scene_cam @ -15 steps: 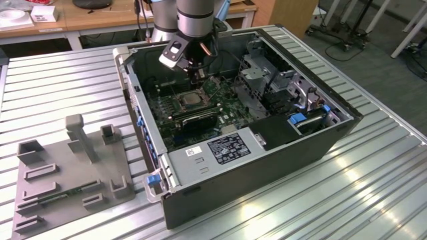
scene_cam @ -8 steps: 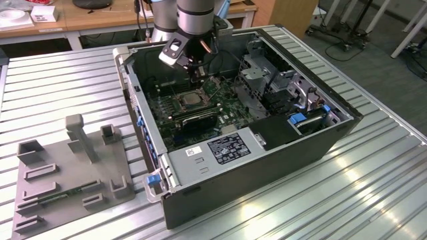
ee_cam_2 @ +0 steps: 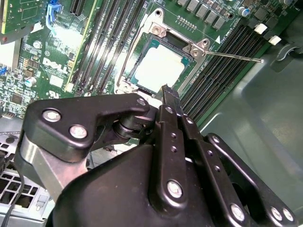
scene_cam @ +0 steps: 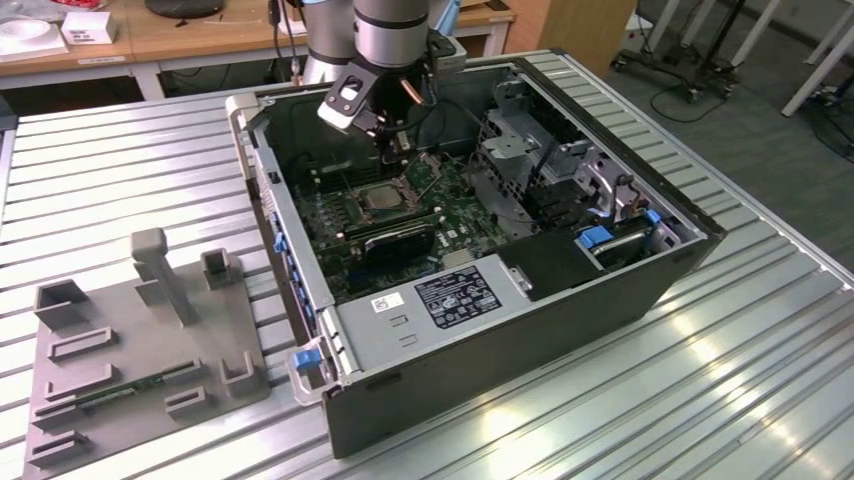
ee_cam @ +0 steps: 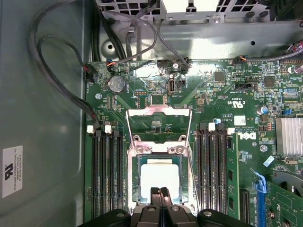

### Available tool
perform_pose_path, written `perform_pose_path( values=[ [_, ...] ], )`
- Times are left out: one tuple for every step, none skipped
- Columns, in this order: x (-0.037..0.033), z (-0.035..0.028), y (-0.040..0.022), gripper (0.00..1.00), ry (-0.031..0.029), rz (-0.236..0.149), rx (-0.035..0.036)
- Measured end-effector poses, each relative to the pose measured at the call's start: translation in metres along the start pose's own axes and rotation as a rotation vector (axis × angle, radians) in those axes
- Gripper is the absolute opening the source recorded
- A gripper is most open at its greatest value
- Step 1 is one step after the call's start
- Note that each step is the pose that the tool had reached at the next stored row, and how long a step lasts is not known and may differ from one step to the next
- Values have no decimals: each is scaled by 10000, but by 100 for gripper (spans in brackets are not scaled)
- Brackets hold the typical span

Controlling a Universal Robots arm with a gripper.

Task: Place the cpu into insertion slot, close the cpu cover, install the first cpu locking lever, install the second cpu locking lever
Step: 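Close the cpu cover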

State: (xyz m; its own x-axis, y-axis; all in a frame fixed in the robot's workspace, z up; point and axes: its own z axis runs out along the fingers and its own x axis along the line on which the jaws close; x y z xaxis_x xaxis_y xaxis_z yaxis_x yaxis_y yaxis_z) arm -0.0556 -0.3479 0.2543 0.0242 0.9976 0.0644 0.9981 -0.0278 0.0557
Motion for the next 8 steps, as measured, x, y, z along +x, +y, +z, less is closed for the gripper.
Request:
perform_pose_path(
  values=[
    [0,0,3,11,-1,-2,1],
    [0,-1,6,11,-2,-2,2],
    [0,0,12,11,-2,-1,2],
    [0,0,19,11,-2,-1,1],
    [1,1,25,11,0,0,0],
    [0,1,28,11,-1,0,1],
    [0,1,28,11,-1,0,1],
    [0,1,28,11,-1,1,0]
  ],
)
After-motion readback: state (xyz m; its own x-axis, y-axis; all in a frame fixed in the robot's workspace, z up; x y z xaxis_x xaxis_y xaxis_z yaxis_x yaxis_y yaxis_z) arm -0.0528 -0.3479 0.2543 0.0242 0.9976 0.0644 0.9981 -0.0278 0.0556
